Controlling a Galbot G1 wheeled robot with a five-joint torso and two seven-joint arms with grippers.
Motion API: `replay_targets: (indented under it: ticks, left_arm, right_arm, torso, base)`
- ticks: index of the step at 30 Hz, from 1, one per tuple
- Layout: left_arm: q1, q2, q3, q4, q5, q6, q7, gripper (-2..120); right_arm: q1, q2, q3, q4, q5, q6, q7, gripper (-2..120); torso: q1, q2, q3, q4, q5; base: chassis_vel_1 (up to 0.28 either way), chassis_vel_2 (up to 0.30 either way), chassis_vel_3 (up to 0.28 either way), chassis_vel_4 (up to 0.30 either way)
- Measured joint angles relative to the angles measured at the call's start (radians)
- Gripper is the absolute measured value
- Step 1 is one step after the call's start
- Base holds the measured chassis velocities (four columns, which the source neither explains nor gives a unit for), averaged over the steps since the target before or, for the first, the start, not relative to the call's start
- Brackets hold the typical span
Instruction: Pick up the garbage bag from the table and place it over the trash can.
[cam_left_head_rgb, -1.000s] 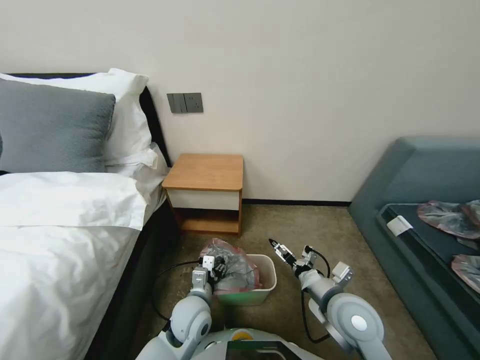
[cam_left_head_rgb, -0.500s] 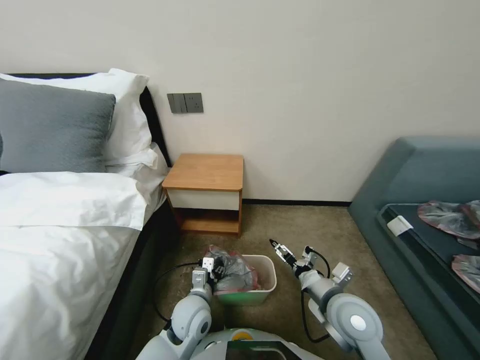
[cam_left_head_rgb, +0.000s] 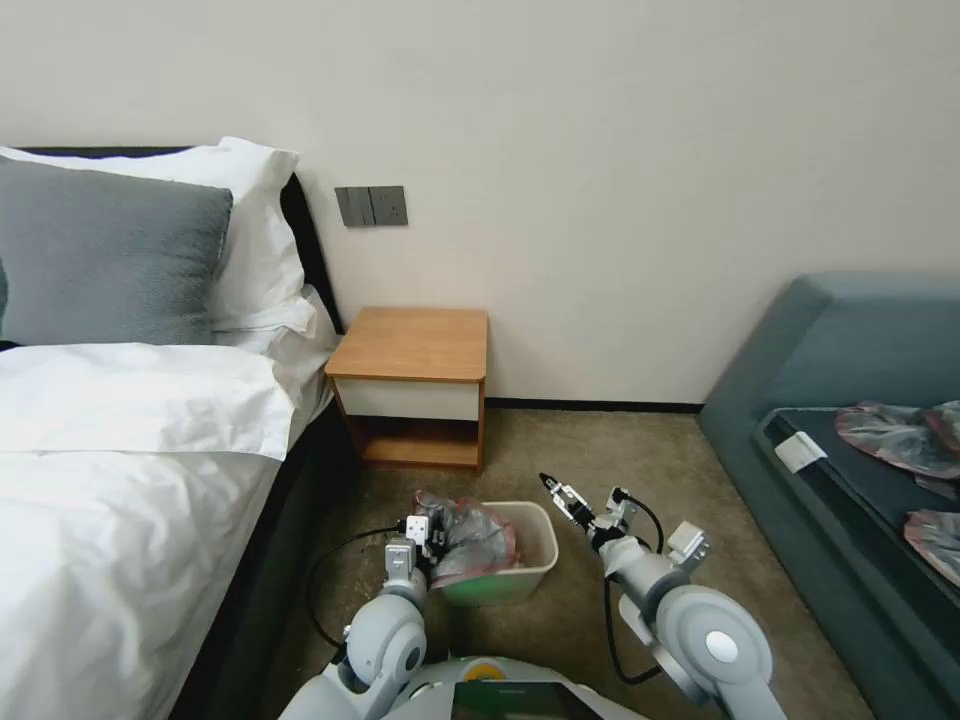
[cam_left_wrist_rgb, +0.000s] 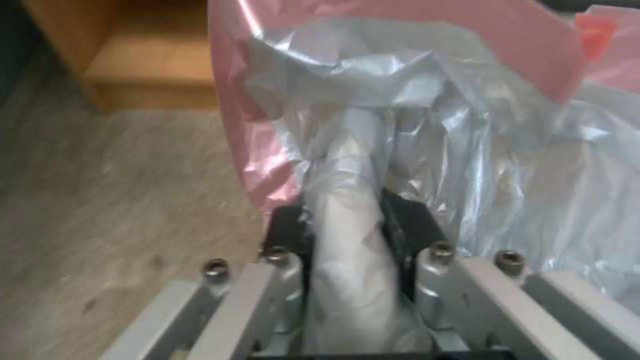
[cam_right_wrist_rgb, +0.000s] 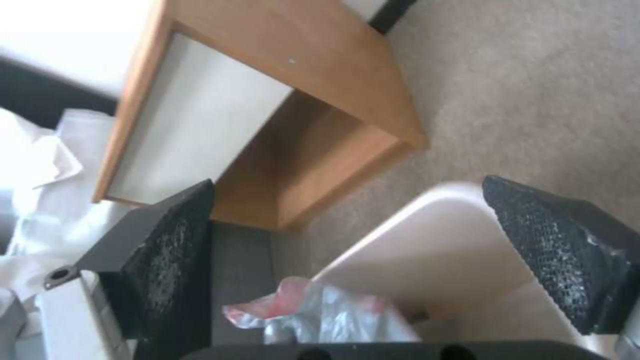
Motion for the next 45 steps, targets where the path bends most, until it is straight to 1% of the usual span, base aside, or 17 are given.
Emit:
replay_targets:
  ticks: [1, 2, 3, 4, 6, 9, 12, 13, 14, 16, 17, 20, 21, 23, 33, 44, 45]
  left_arm:
    - [0.000, 0.000, 0.000, 0.000, 0.000, 0.000, 0.000, 23]
    - [0.001, 0.004, 0.005, 0.008, -0.001, -0.113, 0.038, 15]
    - [0.002, 0.005, -0.005, 0.014, 0.016, -0.188, 0.081, 11]
    - [0.002, 0.005, -0.005, 0.014, 0.016, -0.188, 0.081, 11]
    - [0.001, 0.003, -0.024, 0.025, 0.054, -0.284, 0.136, 9]
    - [-0.002, 0.003, -0.039, 0.027, 0.066, -0.324, 0.160, 9]
    - [-0.011, 0.004, -0.071, 0.023, 0.086, -0.388, 0.210, 9]
    - [-0.015, 0.006, -0.089, 0.022, 0.103, -0.416, 0.236, 9]
    - [-0.015, 0.006, -0.089, 0.022, 0.103, -0.416, 0.236, 9]
    - [-0.021, 0.008, -0.113, 0.021, 0.125, -0.446, 0.264, 9]
    - [-0.021, 0.008, -0.113, 0.021, 0.125, -0.446, 0.264, 9]
    - [-0.027, 0.013, -0.141, 0.017, 0.143, -0.478, 0.292, 9]
    - [-0.027, 0.013, -0.141, 0.017, 0.143, -0.478, 0.292, 9]
    - [-0.024, 0.013, -0.156, 0.015, 0.166, -0.493, 0.304, 9]
    - [0.006, 0.003, -0.204, 0.004, 0.223, -0.536, 0.351, 9]
    - [0.034, -0.002, -0.227, -0.014, 0.259, -0.551, 0.380, 9]
    - [0.039, -0.005, -0.228, -0.016, 0.264, -0.552, 0.384, 9]
  right_arm:
    - [0.000, 0.000, 0.000, 0.000, 0.000, 0.000, 0.000, 100]
    - [0.012, -0.005, -0.002, 0.018, 0.000, 0.000, -0.005, 100]
    - [0.025, -0.010, -0.007, 0.026, -0.007, 0.000, -0.006, 100]
    - [0.025, -0.010, -0.007, 0.026, -0.007, 0.000, -0.006, 100]
    - [0.047, -0.023, -0.023, 0.039, -0.041, 0.010, -0.008, 100]
    - [0.056, -0.035, -0.033, 0.053, -0.068, 0.009, -0.026, 100]
    - [0.080, -0.070, -0.044, 0.076, -0.130, -0.022, -0.096, 100]
    - [0.094, -0.091, -0.056, 0.073, -0.197, -0.025, -0.158, 100]
    - [0.094, -0.091, -0.056, 0.073, -0.197, -0.025, -0.158, 100]
    - [0.115, -0.123, -0.076, 0.048, -0.327, -0.020, -0.300, 100]
    - [0.115, -0.123, -0.076, 0.048, -0.327, -0.020, -0.300, 100]
    - [0.142, -0.174, -0.115, 0.013, -0.493, -0.005, -0.490, 100]
    - [0.142, -0.174, -0.115, 0.013, -0.493, -0.005, -0.490, 100]
    - [0.166, -0.200, -0.154, -0.003, -0.562, 0.005, -0.568, 100]
    - [0.267, -0.232, -0.289, -0.103, -0.615, 0.027, -0.600, 100]
    - [0.349, -0.186, -0.364, -0.213, -0.614, 0.059, -0.544, 100]
    - [0.362, -0.180, -0.373, -0.224, -0.617, 0.064, -0.541, 96]
  torso:
    - [0.000, 0.000, 0.000, 0.0000, 0.0000]
    - [0.000, 0.000, 0.000, -0.0004, -0.0007]
    - [0.000, 0.000, 0.000, -0.0006, 0.0001]
    - [0.000, 0.000, 0.000, -0.0006, 0.0001]
    - [0.000, 0.000, 0.000, 0.0000, -0.0003]
    - [0.000, 0.000, 0.000, 0.0000, 0.0006]
    - [0.000, 0.000, 0.000, -0.0002, 0.0001]
    - [0.000, 0.000, 0.000, -0.0002, 0.0000]
    - [0.000, 0.000, 0.000, -0.0002, 0.0000]
    - [0.000, 0.000, 0.000, 0.0000, 0.0004]
    - [0.000, 0.000, 0.000, 0.0000, 0.0004]
    - [0.000, 0.000, 0.000, -0.0002, 0.0003]
    - [0.000, 0.000, 0.000, -0.0002, 0.0003]
    - [0.000, 0.000, 0.000, -0.0001, 0.0001]
    - [0.000, 0.000, 0.000, -0.0001, 0.0002]
    - [0.000, 0.000, 0.000, -0.0002, 0.0002]
    - [0.000, 0.000, 0.000, -0.0001, 0.0001]
  base:
    - [0.000, 0.000, 0.000, 0.000]
    - [0.000, 0.000, 0.000, 0.000]
    - [0.000, 0.000, 0.000, 0.000]
    - [0.000, 0.000, 0.000, 0.000]
    - [0.000, 0.000, 0.000, 0.000]
    - [0.000, 0.000, 0.000, 0.000]
    - [0.000, 0.000, 0.000, 0.000]
    - [0.000, 0.000, 0.000, 0.000]
    - [0.000, 0.000, 0.000, 0.000]
    - [0.000, 0.000, 0.000, 0.000]
    - [0.000, 0.000, 0.000, 0.000]
    - [0.000, 0.000, 0.000, 0.000]
    - [0.000, 0.000, 0.000, 0.000]
    - [0.000, 0.000, 0.000, 0.000]
    - [0.000, 0.000, 0.000, 0.000]
    - [0.000, 0.000, 0.000, 0.000]
    - [0.000, 0.000, 0.000, 0.000]
